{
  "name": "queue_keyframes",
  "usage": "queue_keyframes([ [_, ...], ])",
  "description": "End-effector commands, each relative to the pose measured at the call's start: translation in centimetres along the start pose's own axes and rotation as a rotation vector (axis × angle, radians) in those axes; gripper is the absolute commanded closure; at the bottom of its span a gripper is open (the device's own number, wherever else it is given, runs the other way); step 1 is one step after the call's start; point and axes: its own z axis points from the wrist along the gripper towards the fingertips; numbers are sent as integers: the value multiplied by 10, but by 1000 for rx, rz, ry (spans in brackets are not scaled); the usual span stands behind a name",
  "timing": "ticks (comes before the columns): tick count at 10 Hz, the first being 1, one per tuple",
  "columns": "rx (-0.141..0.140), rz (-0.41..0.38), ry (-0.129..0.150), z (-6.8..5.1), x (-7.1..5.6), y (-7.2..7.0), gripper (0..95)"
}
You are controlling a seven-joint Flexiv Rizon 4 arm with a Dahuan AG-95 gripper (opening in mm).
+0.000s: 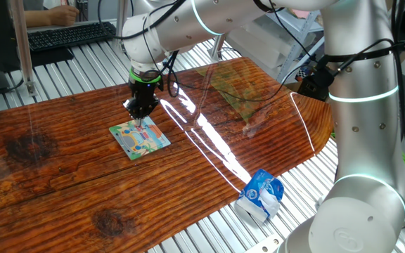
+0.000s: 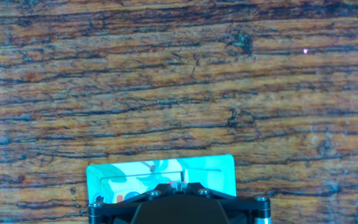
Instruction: Assemble one piece of a puzzle
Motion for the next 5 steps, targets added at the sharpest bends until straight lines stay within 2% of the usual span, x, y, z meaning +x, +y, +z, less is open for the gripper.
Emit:
queue_keyframes([
  [1,0,-6,8,-3,0,0,950],
  [5,11,-43,5,-3,0,0,950],
])
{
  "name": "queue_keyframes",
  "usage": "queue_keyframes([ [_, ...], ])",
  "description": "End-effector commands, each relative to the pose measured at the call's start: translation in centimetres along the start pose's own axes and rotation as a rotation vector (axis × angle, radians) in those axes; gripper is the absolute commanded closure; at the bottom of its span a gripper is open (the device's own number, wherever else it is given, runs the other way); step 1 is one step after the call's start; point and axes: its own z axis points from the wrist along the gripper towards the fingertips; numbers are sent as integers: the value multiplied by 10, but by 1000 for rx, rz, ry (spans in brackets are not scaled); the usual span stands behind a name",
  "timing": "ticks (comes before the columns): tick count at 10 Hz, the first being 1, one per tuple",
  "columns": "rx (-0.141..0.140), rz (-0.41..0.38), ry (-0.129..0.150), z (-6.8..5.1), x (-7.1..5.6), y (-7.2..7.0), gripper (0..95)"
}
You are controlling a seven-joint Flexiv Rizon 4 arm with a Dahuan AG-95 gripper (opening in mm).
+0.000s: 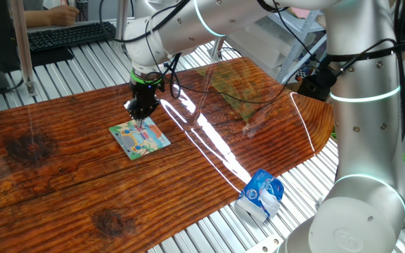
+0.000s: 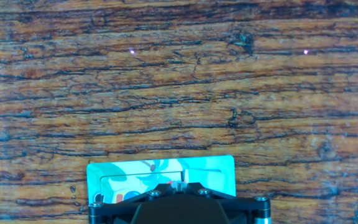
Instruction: Assemble one piece of a puzzle
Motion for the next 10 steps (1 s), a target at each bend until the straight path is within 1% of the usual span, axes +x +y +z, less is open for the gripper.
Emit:
queue_keyframes([
  [1,-1,-18,-4,-2,2,0,950],
  [4,0,-27,-5,-2,2,0,950],
  [7,2,-68,-9,-2,2,0,950],
  [8,5,-70,-9,-2,2,0,950],
  [10,5,-77,-9,-3,3,-3,950],
])
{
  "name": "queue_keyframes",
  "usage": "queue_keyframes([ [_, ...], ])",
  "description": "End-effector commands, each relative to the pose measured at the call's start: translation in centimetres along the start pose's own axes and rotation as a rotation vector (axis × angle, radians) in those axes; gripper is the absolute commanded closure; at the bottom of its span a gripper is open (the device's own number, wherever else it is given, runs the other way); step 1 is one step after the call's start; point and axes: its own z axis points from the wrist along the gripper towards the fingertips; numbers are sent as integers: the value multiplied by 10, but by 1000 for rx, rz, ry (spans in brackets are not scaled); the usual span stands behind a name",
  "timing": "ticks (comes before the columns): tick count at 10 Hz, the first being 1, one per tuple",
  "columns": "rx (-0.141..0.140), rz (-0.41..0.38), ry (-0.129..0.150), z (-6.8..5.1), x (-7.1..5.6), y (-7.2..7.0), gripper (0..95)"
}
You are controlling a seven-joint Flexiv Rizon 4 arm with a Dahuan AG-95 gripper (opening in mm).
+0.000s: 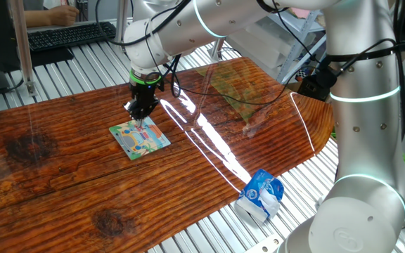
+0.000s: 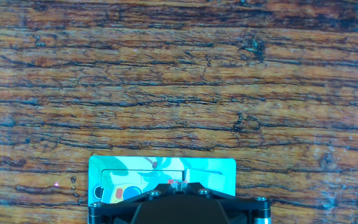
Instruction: Assemble one piece of a puzzle
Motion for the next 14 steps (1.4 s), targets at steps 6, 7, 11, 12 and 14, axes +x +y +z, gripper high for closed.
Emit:
queue_keyframes([
  [6,-1,-19,-6,1,2,-8,950],
  [7,-1,-12,-5,1,2,-8,950],
  [11,-28,76,14,-6,1,-11,950],
  [12,-28,81,29,-8,1,-12,950],
  [14,-28,94,55,-8,1,-12,950],
])
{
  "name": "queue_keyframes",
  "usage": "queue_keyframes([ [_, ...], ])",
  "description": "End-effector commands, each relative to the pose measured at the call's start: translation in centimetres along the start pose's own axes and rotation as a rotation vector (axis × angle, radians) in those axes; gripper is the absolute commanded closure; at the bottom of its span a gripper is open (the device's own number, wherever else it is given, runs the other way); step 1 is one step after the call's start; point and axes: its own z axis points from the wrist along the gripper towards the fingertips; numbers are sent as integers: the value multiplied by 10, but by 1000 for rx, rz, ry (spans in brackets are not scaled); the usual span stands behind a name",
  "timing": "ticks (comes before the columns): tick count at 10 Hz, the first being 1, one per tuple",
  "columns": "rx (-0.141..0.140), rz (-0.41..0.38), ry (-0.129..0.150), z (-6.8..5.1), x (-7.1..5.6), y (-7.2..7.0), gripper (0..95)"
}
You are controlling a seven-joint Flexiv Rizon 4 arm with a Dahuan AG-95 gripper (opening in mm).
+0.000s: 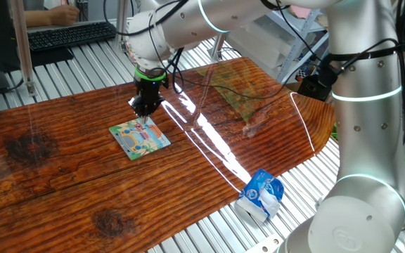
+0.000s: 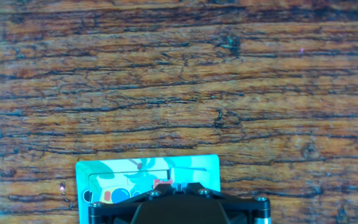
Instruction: Assemble one piece of a puzzle
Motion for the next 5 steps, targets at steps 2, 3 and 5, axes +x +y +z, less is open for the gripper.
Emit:
queue_keyframes([
  [2,5,24,24,-1,-1,1,950],
  [3,6,25,28,-1,-1,0,950],
  [5,14,28,28,-2,-1,0,950],
])
